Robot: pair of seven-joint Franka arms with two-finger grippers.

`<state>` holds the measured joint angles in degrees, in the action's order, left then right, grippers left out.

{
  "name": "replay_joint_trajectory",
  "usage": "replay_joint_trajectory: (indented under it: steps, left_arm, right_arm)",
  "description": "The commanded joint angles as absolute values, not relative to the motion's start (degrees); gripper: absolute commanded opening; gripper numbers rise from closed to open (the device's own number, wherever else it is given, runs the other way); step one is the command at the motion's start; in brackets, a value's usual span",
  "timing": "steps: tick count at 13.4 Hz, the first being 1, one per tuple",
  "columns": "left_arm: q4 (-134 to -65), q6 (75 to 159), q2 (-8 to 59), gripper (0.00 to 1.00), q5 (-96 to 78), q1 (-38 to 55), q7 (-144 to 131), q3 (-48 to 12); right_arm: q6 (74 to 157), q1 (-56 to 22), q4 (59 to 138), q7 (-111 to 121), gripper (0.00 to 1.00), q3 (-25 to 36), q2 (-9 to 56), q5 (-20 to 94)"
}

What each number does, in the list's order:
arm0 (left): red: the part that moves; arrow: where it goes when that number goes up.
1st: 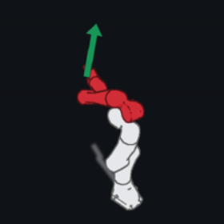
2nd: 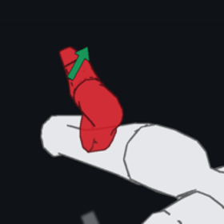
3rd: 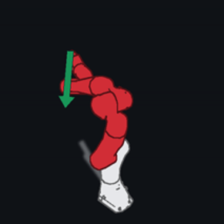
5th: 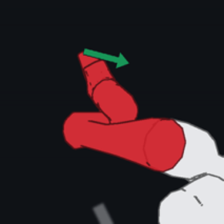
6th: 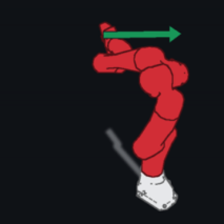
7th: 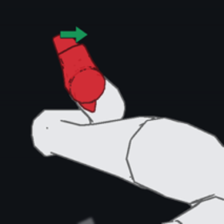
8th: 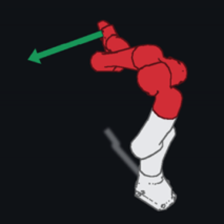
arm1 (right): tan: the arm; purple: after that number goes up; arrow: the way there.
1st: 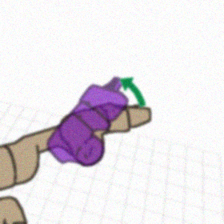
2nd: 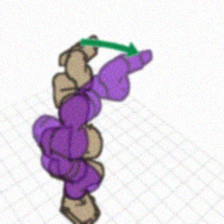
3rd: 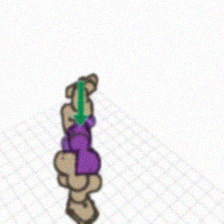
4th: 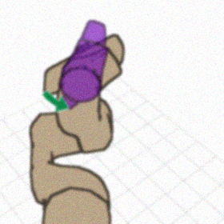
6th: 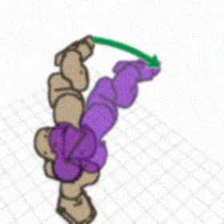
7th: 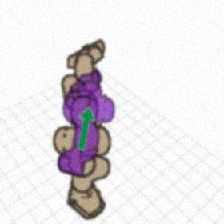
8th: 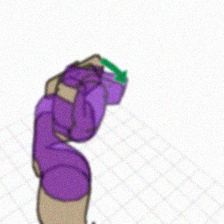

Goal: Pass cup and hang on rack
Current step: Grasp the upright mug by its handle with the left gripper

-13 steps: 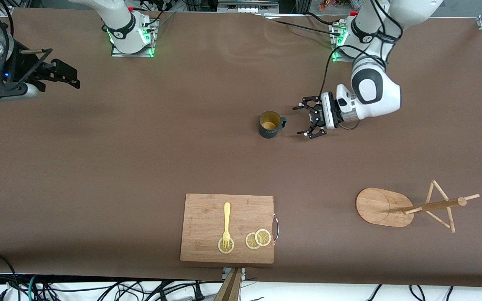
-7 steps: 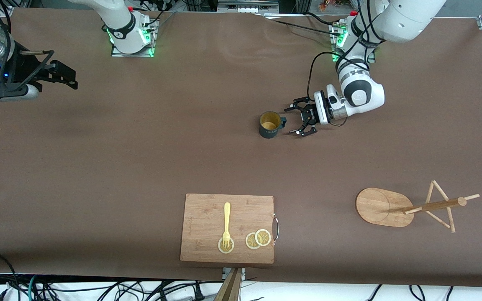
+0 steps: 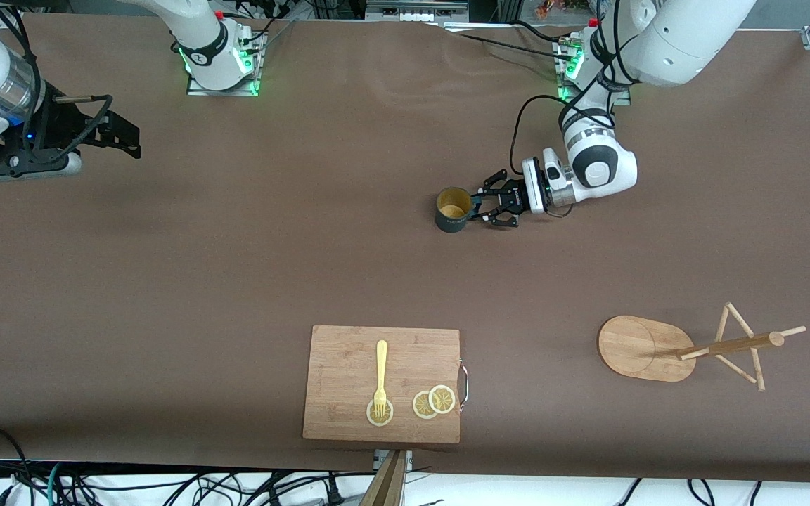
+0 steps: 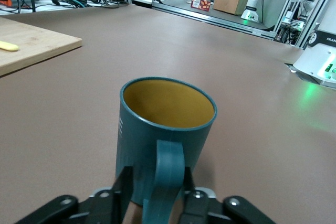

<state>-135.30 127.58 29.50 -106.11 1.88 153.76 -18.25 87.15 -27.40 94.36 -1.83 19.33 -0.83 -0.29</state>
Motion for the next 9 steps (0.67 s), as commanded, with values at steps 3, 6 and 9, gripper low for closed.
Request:
replay_joint_trajectory:
  steps: [3, 6, 9]
  left_arm:
    - [-134.2, 125.9, 29.8, 0.00, -107.8, 0.7, 156.2, -18.5]
    - [-134.6, 125.7, 23.9, 0.00, -101.0, -1.1, 144.5, -18.1]
    - [-134.5, 123.8, 19.3, 0.00, -85.2, -8.9, 129.7, -18.4]
  right_arm:
    - [87.4, -4.6, 94.6, 1.3, 1.00, -1.1, -1.1, -0.4]
    - [86.1, -3.8, 94.5, 1.0, 1.00, -1.8, -1.1, 1.7]
    - [84.7, -3.9, 94.4, 0.9, 1.00, -1.8, -1.2, 2.0]
